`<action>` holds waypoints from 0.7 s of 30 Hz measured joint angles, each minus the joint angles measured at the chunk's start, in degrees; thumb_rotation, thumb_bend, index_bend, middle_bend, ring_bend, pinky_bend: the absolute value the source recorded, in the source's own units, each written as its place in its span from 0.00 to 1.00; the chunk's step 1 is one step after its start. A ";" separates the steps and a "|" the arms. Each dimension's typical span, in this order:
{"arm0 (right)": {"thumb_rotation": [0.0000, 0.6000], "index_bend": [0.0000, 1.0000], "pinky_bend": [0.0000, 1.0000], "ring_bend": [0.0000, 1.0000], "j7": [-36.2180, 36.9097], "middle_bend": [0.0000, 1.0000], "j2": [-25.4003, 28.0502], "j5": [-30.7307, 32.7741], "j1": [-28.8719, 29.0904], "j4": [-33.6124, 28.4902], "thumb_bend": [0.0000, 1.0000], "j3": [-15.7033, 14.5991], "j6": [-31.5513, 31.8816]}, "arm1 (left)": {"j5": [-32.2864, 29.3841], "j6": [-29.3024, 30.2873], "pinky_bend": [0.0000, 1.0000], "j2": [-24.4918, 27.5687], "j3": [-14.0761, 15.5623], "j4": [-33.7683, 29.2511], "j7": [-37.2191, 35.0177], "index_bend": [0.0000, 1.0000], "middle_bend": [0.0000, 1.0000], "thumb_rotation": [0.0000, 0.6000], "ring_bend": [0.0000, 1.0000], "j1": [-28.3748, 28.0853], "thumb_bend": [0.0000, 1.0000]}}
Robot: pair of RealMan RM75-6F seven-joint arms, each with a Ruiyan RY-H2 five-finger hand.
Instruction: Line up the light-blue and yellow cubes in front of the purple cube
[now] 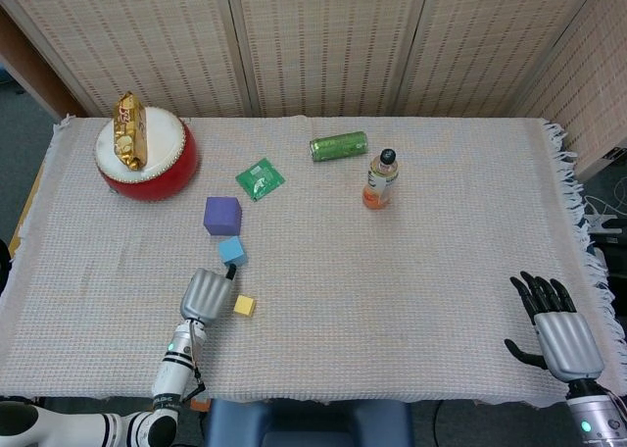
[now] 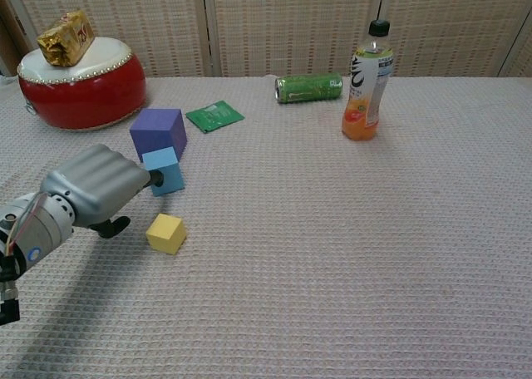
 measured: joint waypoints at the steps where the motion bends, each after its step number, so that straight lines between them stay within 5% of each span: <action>1: 0.83 0.00 0.00 0.00 -0.03 0.00 -0.01 0.06 0.02 0.01 0.00 0.02 -0.05 | -0.06 -0.23 1.00 -0.02 -0.04 0.19 -0.20 0.22 1.00 1.00 1.00 -0.02 0.41; 21: 0.83 0.00 0.00 0.00 -1.03 0.00 -0.55 1.10 0.43 0.30 0.00 0.13 -1.32 | 0.58 -2.23 1.00 0.01 -1.23 3.89 -4.75 0.19 1.00 1.00 1.00 -0.16 0.41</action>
